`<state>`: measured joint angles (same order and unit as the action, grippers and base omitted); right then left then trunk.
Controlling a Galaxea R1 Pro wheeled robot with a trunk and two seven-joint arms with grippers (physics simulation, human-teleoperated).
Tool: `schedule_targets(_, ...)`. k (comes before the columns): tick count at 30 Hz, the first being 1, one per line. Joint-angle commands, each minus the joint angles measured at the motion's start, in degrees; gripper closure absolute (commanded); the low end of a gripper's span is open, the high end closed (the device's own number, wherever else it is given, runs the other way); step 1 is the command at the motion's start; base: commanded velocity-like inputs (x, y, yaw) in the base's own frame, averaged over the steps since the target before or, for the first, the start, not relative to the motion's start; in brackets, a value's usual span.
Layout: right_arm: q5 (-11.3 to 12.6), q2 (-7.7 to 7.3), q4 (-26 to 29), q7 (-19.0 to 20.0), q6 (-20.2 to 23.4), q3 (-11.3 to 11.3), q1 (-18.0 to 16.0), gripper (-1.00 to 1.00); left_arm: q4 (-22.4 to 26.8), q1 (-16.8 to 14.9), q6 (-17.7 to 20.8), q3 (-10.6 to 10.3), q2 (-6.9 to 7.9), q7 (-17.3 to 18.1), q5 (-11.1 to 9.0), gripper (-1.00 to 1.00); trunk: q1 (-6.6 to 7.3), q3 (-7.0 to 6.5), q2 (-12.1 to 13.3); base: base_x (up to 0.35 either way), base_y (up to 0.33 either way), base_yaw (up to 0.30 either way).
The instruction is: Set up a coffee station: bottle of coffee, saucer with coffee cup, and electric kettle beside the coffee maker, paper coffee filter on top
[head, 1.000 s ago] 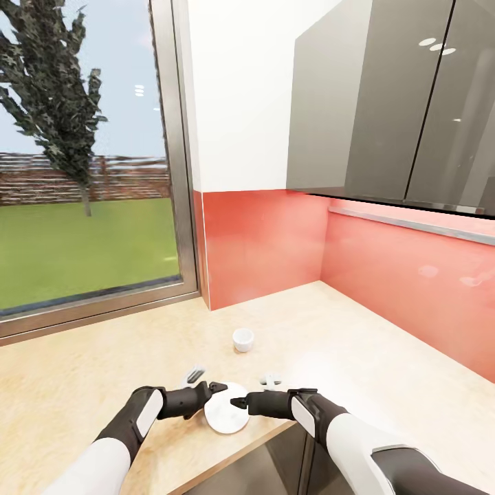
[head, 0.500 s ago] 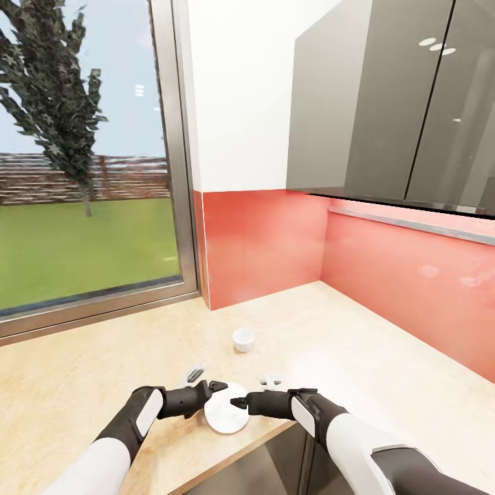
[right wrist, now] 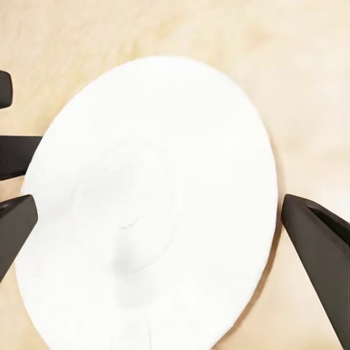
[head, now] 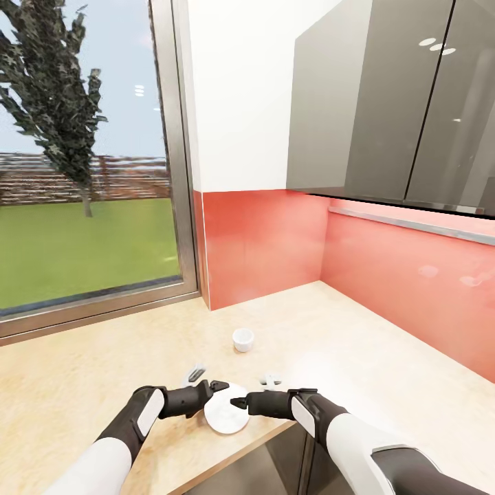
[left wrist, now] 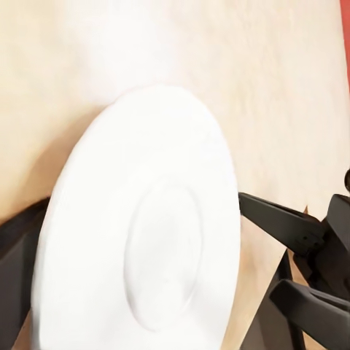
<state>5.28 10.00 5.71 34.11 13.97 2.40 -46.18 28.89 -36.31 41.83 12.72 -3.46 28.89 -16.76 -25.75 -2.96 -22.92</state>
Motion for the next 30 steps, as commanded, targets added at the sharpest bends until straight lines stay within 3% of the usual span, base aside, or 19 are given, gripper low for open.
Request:
schedule_targets(1, 0.0, 0.00, -4.0, -0.1, 0.7, 1.3, 0.0, -1.00, -0.1, 0.0, 0.5, 0.2, -0.11, -0.1, 0.8, -1.00, -0.04, 0.05, 0.0, 0.000, 0.000, 0.000)
schedule_targets(7, 0.0, 0.00, -4.0, -0.1, 0.7, 1.3, 0.0, -1.00, -0.1, 0.0, 0.6, 0.1, -0.43, -0.1, 0.8, -1.00, -0.04, 0.05, 0.0, 0.000, 0.000, 0.000)
schedule_targets(8, 0.0, 0.00, -4.0, -0.1, 0.7, 1.3, 0.0, -1.00, -0.1, 0.0, 0.6, 0.1, -0.44, -0.1, 0.9, 1.00, -0.04, 0.05, 0.0, 0.000, 0.000, 0.000)
schedule_targets(30, 0.0, 0.00, -4.0, -0.1, 0.7, 1.3, 0.1, -1.00, 0.0, 0.0, 0.6, 0.2, -0.30, -0.1, 0.9, 1.00, -0.04, 0.05, 0.0, 0.000, 0.000, 0.000)
